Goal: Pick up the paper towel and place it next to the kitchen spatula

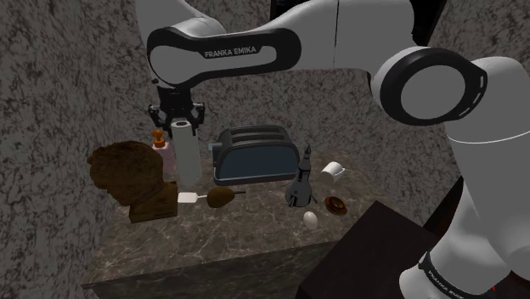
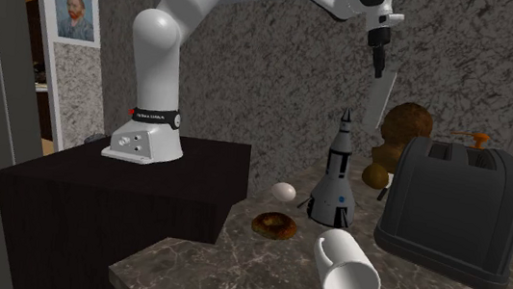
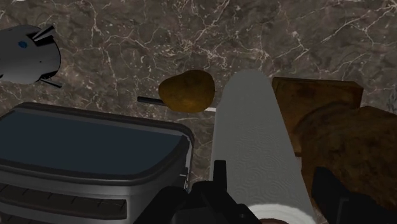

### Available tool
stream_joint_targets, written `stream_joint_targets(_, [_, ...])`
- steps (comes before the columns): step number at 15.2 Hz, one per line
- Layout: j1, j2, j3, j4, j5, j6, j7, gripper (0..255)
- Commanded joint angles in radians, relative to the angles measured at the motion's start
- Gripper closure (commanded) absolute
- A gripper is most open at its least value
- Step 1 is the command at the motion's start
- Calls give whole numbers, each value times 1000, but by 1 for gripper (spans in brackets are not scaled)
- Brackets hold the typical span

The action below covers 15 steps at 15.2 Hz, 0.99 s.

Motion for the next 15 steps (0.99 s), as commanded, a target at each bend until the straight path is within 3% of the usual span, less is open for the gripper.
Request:
stream_joint_targets(1, [-3, -3, 0, -34, -2, 31, 6, 255])
stream_joint_targets(15, [-10, 22, -7, -180, -18, 199, 41, 255])
